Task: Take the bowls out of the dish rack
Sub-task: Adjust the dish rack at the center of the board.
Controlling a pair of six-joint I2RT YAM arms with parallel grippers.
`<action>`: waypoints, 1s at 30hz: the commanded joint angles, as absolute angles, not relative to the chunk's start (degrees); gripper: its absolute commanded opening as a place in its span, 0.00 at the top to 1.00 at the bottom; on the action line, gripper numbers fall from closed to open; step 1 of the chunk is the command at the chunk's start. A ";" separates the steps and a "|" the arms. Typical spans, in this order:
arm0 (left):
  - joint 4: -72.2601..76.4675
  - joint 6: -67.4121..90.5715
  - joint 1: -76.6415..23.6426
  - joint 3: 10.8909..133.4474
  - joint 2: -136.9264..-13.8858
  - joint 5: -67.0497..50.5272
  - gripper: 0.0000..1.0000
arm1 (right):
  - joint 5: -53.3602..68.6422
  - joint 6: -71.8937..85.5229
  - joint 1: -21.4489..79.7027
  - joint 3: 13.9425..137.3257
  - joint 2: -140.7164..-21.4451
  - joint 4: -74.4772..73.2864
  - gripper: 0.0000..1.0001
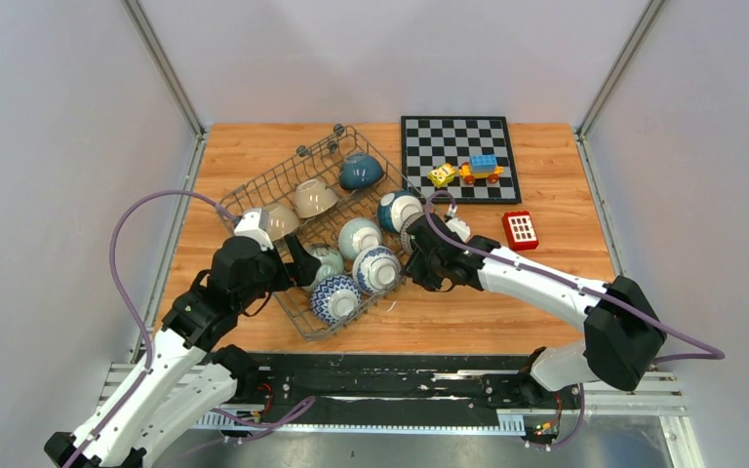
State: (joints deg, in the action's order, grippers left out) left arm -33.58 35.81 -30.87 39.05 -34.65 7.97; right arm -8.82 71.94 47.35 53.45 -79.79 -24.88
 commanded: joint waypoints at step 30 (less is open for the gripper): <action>-34.94 34.95 -30.50 37.74 -35.26 7.38 0.00 | -10.94 45.44 40.37 51.54 -69.76 -31.82 0.92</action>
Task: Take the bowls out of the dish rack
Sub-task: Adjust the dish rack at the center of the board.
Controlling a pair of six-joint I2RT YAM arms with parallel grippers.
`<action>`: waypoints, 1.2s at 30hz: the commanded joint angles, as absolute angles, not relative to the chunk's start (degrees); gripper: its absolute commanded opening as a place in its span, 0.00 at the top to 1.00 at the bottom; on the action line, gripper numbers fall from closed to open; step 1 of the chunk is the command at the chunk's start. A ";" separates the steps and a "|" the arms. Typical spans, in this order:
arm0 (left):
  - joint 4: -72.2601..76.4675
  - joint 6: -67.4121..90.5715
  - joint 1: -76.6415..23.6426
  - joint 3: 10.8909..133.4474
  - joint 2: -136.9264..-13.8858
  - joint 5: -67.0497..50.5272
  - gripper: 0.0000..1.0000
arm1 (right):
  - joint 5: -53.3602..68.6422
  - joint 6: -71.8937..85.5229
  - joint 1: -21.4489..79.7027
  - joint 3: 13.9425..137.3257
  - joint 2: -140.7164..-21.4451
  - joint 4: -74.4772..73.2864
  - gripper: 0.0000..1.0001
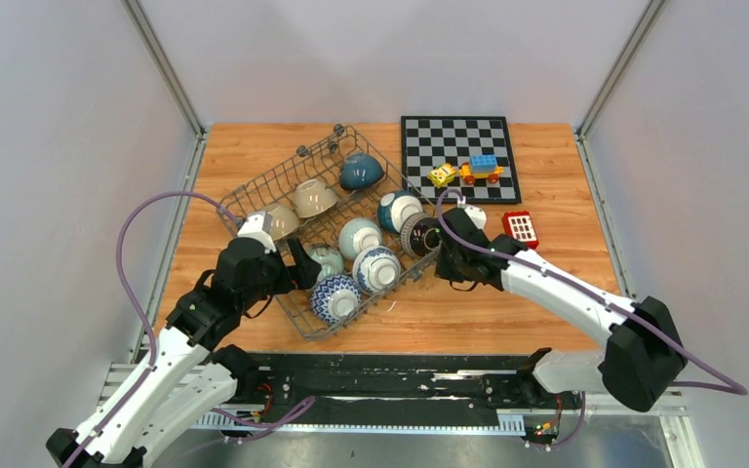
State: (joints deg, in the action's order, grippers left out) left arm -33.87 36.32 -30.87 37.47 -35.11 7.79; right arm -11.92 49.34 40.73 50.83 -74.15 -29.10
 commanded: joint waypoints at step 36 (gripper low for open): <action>-57.81 50.97 -30.58 43.50 -30.77 19.40 0.01 | -7.99 59.60 54.18 54.67 -73.83 -25.07 0.43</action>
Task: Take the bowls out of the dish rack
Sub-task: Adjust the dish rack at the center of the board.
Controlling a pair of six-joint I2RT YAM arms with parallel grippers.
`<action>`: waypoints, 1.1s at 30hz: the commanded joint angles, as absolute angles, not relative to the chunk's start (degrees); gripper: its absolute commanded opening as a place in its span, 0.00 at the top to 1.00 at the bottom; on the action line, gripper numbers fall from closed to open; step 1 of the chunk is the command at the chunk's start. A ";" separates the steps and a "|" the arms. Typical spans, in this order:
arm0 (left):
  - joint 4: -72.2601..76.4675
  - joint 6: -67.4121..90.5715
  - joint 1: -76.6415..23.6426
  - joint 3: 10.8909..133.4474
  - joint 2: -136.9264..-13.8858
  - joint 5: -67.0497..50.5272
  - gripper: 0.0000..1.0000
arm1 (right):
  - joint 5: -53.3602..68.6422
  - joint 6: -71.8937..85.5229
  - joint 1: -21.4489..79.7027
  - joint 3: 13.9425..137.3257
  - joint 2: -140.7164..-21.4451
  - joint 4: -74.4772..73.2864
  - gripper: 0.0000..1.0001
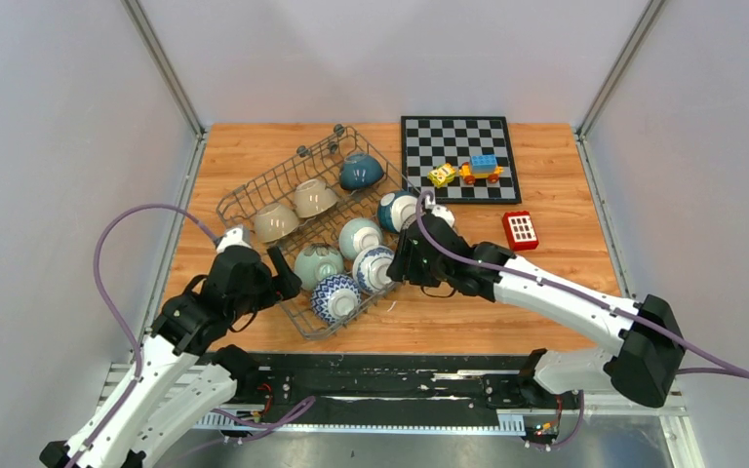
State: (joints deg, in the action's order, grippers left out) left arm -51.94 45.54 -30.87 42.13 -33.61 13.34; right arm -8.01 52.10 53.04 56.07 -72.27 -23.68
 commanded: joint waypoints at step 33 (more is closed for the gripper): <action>-59.15 50.45 -30.54 39.73 -19.93 16.10 0.02 | -16.38 72.06 64.07 59.86 -83.33 -24.96 0.40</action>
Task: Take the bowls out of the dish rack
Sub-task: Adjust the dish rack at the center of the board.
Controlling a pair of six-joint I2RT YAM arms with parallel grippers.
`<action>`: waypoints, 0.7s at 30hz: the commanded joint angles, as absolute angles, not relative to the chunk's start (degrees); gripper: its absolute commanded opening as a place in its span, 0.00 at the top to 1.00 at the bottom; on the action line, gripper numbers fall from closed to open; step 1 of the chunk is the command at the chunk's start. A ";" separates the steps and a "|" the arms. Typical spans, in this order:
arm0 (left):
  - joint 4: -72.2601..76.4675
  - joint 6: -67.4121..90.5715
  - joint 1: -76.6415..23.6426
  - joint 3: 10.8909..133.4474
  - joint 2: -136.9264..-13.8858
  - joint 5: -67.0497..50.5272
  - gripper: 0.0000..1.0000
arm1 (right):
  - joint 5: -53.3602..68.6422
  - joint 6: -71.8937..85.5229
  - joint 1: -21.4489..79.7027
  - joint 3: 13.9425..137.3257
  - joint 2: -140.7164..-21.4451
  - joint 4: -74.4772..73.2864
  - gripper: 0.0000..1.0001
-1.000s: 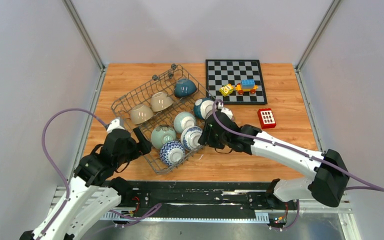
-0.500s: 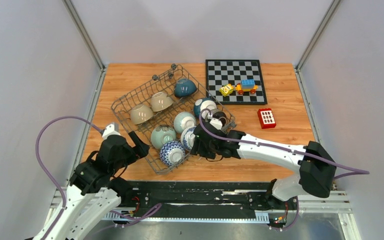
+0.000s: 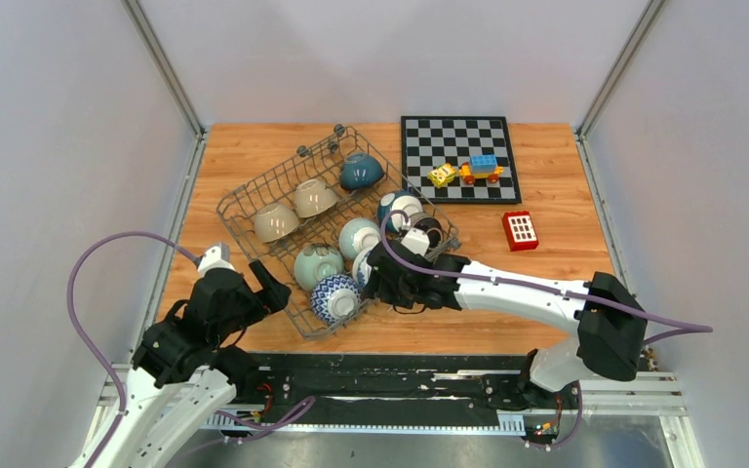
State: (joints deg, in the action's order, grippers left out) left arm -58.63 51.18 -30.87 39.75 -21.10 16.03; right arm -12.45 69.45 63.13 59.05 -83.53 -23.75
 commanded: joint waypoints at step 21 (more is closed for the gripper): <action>-57.15 51.50 -30.54 37.50 -18.62 14.14 0.02 | -16.23 76.32 64.31 58.81 -89.15 -23.56 0.69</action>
State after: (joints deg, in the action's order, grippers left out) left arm -58.50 51.22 -30.87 38.52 -19.38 14.63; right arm -15.25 75.59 63.16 59.88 -89.19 -23.03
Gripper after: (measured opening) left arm 0.982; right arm 0.367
